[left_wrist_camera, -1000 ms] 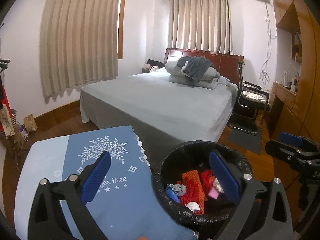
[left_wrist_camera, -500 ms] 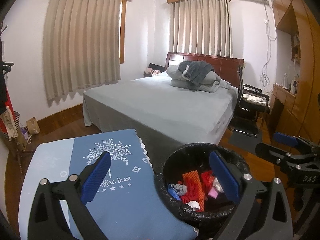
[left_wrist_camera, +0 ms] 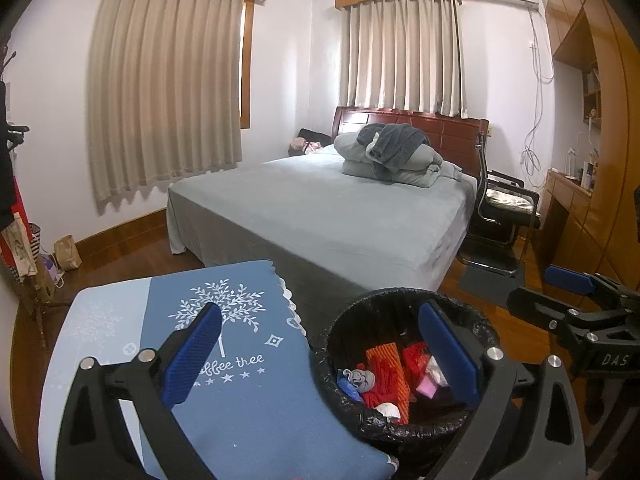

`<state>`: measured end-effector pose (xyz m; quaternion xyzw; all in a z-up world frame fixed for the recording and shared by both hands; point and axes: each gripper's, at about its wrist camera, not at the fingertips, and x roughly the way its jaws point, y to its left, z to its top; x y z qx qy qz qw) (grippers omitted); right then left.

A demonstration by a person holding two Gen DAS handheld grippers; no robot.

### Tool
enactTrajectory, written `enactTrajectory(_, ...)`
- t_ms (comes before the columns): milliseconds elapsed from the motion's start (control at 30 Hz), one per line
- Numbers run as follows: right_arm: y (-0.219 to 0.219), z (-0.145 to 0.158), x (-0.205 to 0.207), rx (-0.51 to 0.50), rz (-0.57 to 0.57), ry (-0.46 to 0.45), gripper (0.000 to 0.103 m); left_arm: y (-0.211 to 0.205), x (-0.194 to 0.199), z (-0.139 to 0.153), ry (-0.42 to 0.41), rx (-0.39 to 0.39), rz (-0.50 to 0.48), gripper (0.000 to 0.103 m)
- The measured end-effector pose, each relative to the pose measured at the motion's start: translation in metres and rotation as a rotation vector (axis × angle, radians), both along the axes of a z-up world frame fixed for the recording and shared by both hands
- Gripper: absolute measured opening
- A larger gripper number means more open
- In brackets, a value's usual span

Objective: Collect trash

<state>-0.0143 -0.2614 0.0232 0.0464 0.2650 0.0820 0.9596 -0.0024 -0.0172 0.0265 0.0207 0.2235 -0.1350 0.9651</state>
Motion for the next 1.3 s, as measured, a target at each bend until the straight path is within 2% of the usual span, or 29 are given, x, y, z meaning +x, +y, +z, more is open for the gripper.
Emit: enactTrajectory(1300,0.0032,0.0024,0.0012,-0.002,0.003,0.003,0.098,0.0009,0.0005,0.001,0.003,-0.001,-0.001,0.097)
